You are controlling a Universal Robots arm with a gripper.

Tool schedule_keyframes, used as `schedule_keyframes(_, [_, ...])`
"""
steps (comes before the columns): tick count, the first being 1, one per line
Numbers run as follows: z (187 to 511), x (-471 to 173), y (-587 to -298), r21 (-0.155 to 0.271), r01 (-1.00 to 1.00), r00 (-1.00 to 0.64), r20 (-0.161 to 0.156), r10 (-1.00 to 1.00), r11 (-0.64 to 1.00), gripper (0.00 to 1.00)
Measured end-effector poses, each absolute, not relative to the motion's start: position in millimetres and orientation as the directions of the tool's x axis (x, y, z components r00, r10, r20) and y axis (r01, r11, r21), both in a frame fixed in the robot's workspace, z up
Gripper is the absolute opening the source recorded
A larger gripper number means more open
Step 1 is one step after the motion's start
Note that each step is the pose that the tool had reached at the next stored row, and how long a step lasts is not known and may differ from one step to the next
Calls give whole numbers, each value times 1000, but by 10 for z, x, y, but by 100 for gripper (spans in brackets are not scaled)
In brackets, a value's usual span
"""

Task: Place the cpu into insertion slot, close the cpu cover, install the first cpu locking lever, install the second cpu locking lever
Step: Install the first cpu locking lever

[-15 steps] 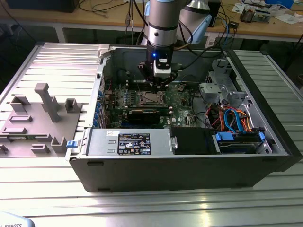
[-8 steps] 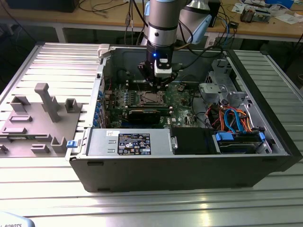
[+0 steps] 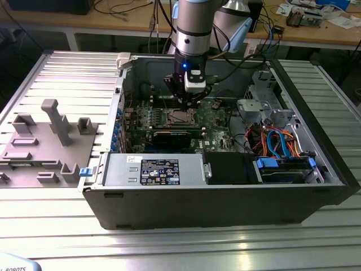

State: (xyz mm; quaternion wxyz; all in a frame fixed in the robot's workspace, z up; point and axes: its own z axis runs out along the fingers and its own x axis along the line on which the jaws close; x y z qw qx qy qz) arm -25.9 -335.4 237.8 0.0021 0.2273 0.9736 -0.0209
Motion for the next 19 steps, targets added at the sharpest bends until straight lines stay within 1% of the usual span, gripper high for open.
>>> schedule_keyframes(19, [2377,-258,-3354,-40,393,-920,-14,393,919,11])
